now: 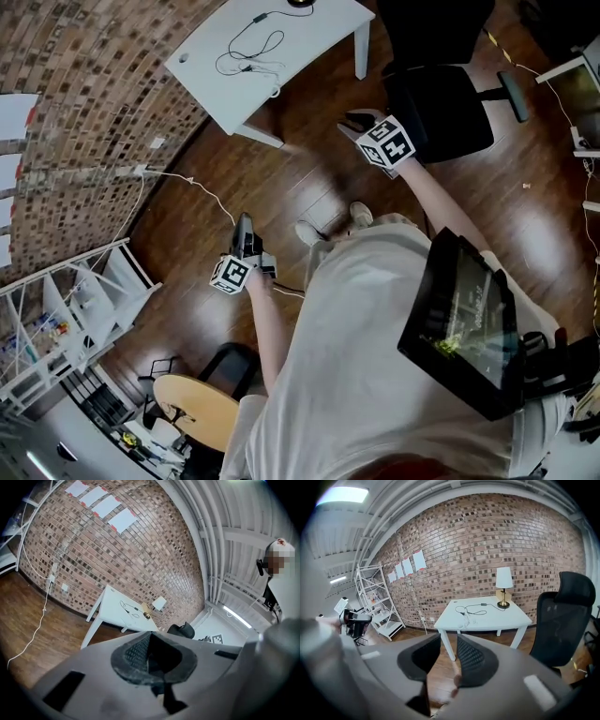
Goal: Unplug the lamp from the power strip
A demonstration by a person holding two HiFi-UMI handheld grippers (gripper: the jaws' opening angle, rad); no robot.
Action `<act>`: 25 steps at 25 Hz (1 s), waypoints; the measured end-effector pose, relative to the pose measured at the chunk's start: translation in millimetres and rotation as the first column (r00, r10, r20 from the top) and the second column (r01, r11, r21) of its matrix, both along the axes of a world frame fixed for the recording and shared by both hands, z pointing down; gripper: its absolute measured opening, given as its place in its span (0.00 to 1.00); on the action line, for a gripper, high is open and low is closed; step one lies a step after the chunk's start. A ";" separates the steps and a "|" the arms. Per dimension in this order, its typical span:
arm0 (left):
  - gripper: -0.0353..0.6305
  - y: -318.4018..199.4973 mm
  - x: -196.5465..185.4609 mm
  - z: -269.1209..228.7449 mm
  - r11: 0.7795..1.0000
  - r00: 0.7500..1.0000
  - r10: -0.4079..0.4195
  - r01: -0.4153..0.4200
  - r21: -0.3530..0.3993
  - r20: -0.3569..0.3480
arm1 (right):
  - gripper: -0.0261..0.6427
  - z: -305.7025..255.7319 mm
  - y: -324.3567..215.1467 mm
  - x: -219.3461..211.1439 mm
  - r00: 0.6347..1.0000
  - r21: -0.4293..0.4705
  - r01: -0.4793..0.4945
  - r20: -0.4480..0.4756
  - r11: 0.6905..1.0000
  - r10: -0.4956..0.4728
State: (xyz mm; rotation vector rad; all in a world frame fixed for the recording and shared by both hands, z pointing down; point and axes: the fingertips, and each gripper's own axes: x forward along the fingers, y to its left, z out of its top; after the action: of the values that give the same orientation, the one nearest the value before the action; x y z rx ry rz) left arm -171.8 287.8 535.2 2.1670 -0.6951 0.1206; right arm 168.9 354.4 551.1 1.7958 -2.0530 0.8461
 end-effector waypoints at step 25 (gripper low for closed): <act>0.06 39.8 19.5 9.4 0.997 0.993 0.075 -0.075 -0.009 0.094 | 0.16 0.7 78.7 23.2 0.990 0.034 -0.130 0.054 0.991 0.128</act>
State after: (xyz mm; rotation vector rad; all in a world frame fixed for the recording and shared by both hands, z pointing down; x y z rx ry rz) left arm -152.2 327.6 544.6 2.1943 -0.6656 0.2659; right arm 192.1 433.1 551.8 1.9644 -2.0137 0.9036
